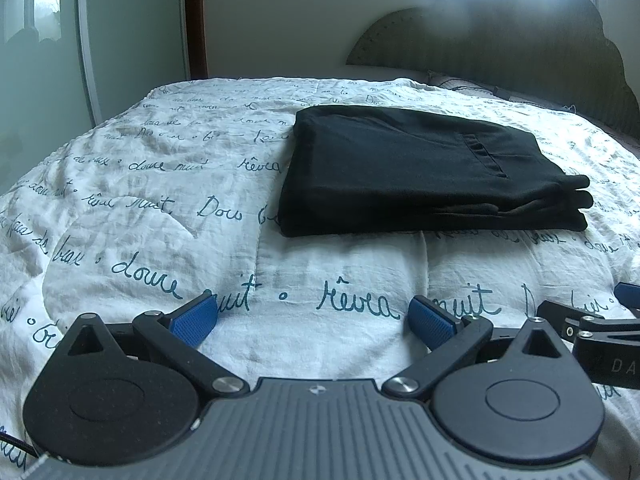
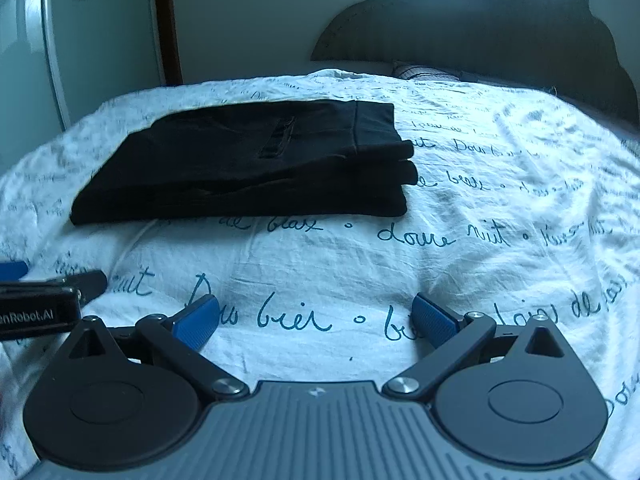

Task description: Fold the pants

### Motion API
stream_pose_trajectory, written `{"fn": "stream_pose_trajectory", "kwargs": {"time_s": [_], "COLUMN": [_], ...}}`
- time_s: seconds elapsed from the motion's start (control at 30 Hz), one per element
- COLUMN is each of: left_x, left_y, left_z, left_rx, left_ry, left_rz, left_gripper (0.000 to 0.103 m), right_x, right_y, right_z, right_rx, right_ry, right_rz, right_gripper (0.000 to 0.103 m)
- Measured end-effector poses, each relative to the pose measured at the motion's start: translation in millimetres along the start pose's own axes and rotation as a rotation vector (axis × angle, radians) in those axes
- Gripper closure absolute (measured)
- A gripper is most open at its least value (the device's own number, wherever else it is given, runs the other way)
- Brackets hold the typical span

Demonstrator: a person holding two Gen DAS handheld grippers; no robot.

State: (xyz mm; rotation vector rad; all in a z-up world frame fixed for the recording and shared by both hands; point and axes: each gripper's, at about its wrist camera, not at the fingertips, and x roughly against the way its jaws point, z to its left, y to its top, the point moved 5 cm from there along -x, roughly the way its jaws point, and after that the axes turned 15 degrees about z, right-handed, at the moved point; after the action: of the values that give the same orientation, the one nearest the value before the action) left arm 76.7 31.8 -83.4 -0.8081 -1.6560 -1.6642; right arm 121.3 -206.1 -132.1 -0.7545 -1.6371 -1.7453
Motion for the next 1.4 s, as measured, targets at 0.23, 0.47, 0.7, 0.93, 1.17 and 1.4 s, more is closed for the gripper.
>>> {"fn": "stream_pose_trajectory", "kwargs": {"time_s": [0.23, 0.47, 0.7, 0.93, 1.17, 1.4], "left_x": [-1.1, -2.0, -1.5, -1.8, -1.8, -1.8], "left_y": [0.0, 0.2, 0.0, 0.2, 0.1, 0.2], "left_z": [-0.9, 1.2, 0.8, 1.0, 1.2, 1.1], "left_rx": [-0.005, -0.005, -0.005, -0.005, -0.005, -0.005], "left_ry": [0.004, 0.0, 0.0, 0.0, 0.001, 0.001], "left_rz": [0.003, -0.001, -0.001, -0.001, -0.001, -0.001], "left_gripper": [0.0, 0.0, 0.0, 0.0, 0.0, 0.0], "right_x": [-0.3, -0.4, -0.3, -0.3, -0.5, -0.5], "right_y": [0.3, 0.3, 0.4, 0.2, 0.5, 0.4], "right_z": [-1.0, -2.1, -2.0, -2.3, -2.0, -2.1], "right_rx": [-0.008, -0.005, -0.005, -0.004, -0.004, -0.005], "right_ry": [0.01, 0.009, 0.01, 0.01, 0.01, 0.01], "right_rz": [0.001, 0.0, 0.0, 0.0, 0.0, 0.0], "right_gripper": [0.0, 0.0, 0.0, 0.0, 0.0, 0.0]}}
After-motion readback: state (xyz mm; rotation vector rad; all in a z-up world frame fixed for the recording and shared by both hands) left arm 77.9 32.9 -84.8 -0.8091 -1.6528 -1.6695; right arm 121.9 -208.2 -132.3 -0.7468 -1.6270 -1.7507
